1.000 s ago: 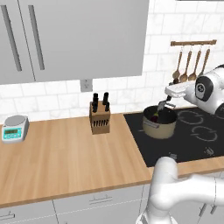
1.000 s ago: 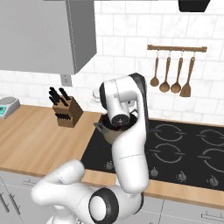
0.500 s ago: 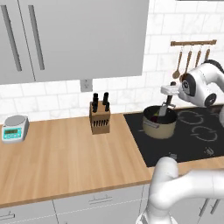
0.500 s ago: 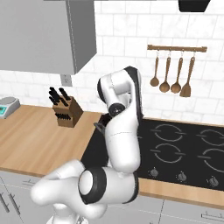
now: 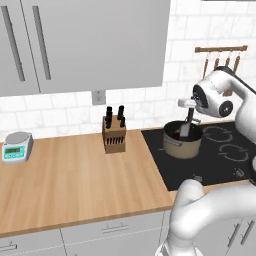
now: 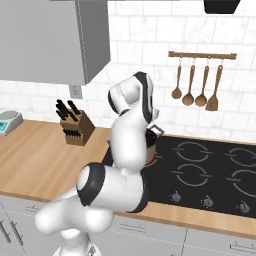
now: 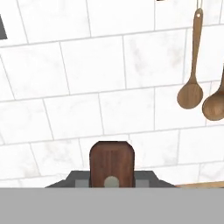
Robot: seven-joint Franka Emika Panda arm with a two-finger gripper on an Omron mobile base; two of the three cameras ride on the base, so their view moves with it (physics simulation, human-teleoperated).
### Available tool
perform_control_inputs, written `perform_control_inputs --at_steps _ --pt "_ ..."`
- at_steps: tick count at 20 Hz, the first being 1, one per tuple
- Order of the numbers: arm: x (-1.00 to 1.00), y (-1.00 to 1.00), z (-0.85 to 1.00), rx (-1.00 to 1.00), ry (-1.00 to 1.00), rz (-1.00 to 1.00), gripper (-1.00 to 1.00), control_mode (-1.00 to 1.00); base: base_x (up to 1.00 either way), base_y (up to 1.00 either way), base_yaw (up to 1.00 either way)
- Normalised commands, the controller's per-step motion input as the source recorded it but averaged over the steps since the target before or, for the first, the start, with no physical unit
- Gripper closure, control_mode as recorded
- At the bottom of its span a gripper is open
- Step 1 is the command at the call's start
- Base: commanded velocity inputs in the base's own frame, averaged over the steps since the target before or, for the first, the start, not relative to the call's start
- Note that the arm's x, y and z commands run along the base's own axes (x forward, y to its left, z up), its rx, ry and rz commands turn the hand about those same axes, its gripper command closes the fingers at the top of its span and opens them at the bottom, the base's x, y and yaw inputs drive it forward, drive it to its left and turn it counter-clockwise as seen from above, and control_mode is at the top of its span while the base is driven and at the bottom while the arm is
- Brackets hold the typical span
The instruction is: Put the mushroom and eggplant in the pot. Retrieve the spatula and lightly stir the vegetables in the pot.
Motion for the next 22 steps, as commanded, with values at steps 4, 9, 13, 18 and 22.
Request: perform_control_inputs --at_steps 4,9,13,18,22 --pt "0.15 -0.21 -0.49 0.00 0.05 -0.08 1.00 -1.00 0.00 0.00 0.00" --pt "0.00 -0.10 -0.52 0.00 0.02 -0.05 1.00 -1.00 0.00 0.00 0.00" --pt "0.13 0.00 -0.46 0.07 0.00 0.00 1.00 -1.00 0.00 0.00 0.00" --pt "0.09 0.02 -0.40 0.05 -0.05 0.00 1.00 -1.00 0.00 0.00 0.00" --pt "0.08 0.00 -0.09 0.00 -0.20 0.00 1.00 -1.00 0.00 0.00 0.00"
